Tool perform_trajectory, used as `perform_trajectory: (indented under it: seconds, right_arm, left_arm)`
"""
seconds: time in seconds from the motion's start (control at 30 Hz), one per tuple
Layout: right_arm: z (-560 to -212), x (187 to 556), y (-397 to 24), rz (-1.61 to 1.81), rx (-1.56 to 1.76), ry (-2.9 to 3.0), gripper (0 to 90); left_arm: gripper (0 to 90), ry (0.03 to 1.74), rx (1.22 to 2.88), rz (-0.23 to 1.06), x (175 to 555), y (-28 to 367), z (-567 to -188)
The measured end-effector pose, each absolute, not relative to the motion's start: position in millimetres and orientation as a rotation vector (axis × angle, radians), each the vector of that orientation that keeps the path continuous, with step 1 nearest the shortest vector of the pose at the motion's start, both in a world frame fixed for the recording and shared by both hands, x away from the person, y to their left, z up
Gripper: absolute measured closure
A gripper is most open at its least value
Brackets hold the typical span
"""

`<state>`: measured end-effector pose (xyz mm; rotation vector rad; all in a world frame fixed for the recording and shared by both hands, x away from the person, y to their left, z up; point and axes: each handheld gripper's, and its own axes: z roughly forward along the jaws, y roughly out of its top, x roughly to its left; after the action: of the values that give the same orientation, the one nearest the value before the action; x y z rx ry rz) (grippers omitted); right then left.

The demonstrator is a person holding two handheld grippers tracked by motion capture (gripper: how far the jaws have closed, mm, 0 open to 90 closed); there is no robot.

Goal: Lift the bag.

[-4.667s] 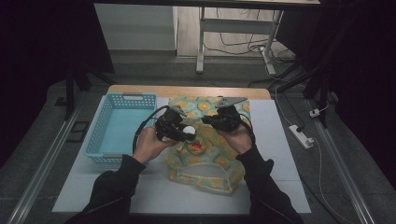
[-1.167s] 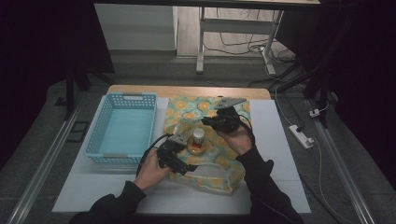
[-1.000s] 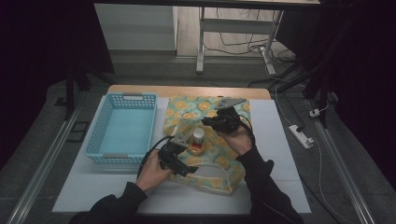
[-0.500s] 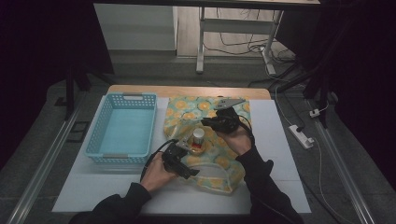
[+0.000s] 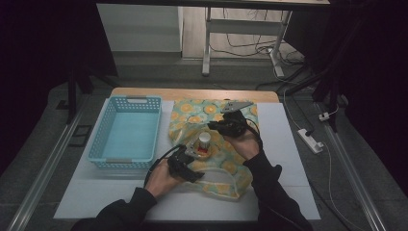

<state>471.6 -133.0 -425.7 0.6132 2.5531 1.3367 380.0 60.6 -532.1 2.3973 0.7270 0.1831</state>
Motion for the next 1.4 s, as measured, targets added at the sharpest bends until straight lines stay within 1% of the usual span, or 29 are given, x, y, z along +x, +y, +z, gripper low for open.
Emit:
perform_trajectory:
  seconds: [0.17, 0.23, 0.3, 0.4, 0.47, 0.57, 0.8, 0.97, 1.4]
  right_arm:
    - [-425, 471, -133, 1.335, 0.613, 2.552, 90.0]
    - [-425, 471, -133, 1.34, 0.615, 2.551, 90.0]
    - [-425, 472, -133, 1.34, 0.614, 2.55, 90.0]
    - [-425, 472, -134, 1.339, 0.616, 2.55, 90.0]
    - [-425, 472, -134, 1.34, 0.616, 2.55, 90.0]
    - [-425, 472, -134, 1.338, 0.616, 2.55, 90.0]
    - [-424, 473, -136, 1.339, 0.627, 2.553, 90.0]
    - [-423, 473, -136, 1.342, 0.626, 2.554, 90.0]
    - [-415, 474, -134, 1.322, 0.615, 2.57, 90.0]
  left_arm:
    - [50.0, 0.736, 2.399, 0.17, 382, 64, -528]
    - [56.9, 0.747, 2.402, 0.162, 384, 66, -528]
    - [61.8, 0.756, 2.411, 0.158, 384, 64, -526]
    - [75.6, 0.776, 2.416, 0.121, 387, 64, -525]
    - [82.7, 0.784, 2.41, 0.096, 389, 65, -525]
    - [89.0, 0.835, 2.382, 0.071, 389, 65, -525]
    - [90.0, 0.892, 2.371, 0.063, 389, 63, -522]
    - [90.0, 0.888, 2.338, 0.035, 390, 68, -519]
    - [90.0, 0.849, 2.263, -0.009, 390, 73, -497]
